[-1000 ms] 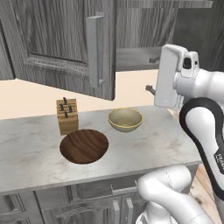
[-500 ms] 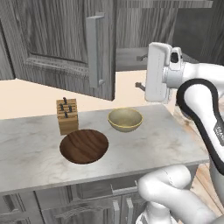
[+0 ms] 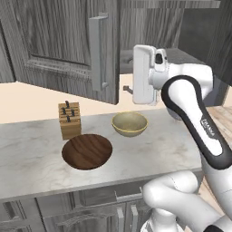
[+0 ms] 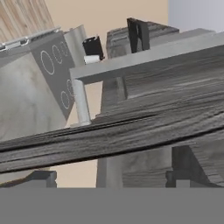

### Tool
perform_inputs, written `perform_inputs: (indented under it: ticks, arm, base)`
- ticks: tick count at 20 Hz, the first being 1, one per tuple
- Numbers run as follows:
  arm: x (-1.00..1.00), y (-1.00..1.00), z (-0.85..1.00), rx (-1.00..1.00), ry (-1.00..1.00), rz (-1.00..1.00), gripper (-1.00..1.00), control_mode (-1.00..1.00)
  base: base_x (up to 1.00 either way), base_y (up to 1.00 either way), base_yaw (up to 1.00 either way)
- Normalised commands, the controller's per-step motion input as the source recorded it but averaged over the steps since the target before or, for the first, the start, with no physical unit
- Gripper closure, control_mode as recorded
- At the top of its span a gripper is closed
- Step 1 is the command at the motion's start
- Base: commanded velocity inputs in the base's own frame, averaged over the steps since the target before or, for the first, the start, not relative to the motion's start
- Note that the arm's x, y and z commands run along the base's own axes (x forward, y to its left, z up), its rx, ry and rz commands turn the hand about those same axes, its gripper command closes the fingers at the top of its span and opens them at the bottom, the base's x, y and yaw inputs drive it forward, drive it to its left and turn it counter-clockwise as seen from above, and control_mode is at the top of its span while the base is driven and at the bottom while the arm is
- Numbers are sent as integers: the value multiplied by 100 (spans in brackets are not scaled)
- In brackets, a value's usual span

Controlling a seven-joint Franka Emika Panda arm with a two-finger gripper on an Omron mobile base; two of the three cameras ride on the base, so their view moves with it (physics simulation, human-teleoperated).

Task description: Open the cabinet. Pick the bowls from the counter and place them in the cabinet. Then close the cabinet.

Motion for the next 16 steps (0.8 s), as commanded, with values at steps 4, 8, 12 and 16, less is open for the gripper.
perform_inputs:
  ticks: [4,8,12,16]
  arm:
    - [43,24,-1,0,3,0,-100,-100]
    - [36,11,0,0,0,0,-100,-100]
    - [3,18,0,0,0,3,-100,-100]
    - [-18,40,0,0,0,5,-100,-100]
  base:
    - [0,0,0]
    - [0,0,0]
    - [0,0,0]
    - [0,0,0]
